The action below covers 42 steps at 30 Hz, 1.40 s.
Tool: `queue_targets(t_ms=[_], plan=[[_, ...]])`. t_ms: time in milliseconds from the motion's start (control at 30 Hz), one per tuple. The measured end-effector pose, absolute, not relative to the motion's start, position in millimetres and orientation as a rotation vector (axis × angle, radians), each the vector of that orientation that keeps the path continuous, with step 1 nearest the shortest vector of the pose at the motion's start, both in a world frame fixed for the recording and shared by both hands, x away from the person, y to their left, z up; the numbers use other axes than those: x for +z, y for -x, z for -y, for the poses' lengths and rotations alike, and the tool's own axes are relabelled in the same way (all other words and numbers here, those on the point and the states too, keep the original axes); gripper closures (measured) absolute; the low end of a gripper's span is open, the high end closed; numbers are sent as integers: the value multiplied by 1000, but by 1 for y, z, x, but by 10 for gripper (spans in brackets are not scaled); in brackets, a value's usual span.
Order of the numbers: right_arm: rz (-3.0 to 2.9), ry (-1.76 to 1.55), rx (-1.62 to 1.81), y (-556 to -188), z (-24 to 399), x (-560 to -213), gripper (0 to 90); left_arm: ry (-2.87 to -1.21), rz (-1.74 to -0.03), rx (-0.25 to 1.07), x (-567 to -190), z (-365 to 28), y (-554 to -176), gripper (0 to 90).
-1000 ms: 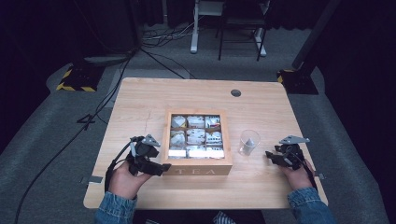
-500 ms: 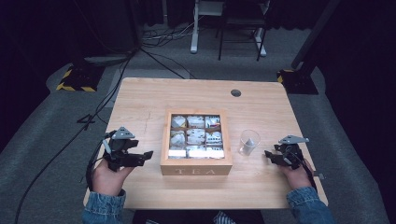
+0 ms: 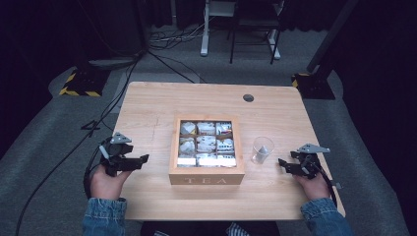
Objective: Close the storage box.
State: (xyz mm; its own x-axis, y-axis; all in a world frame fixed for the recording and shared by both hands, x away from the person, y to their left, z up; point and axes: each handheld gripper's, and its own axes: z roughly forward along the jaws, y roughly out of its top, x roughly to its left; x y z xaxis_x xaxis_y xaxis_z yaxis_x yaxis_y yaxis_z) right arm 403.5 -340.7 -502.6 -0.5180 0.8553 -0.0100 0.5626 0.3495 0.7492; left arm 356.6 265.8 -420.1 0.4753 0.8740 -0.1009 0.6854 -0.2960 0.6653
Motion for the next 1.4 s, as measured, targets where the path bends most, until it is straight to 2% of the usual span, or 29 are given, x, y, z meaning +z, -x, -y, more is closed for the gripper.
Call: queue_targets(t_ms=[333,733,900,1233,1267,1400], plan=[[-2208,-1253,995,-407,344,-503,289,-2001,-1376,366,-450,-281,-375,299],[-2208,-1254,994,-407,344,-503,289,-2048,-1423,420,-476,-278,-392,306],[-2208,-1254,994,-407,344,-503,288,-1971,-1453,407,-487,-281,-394,325],[-2208,-1254,993,-407,344,-503,288,-1994,-1459,474,-496,-283,-393,299],[-2208,-1254,994,-407,344,-503,288,-2022,-1421,521,-499,-281,-393,280],[-2208,-1254,993,-407,344,-503,288,-2020,-1359,522,-504,-285,-394,214]])
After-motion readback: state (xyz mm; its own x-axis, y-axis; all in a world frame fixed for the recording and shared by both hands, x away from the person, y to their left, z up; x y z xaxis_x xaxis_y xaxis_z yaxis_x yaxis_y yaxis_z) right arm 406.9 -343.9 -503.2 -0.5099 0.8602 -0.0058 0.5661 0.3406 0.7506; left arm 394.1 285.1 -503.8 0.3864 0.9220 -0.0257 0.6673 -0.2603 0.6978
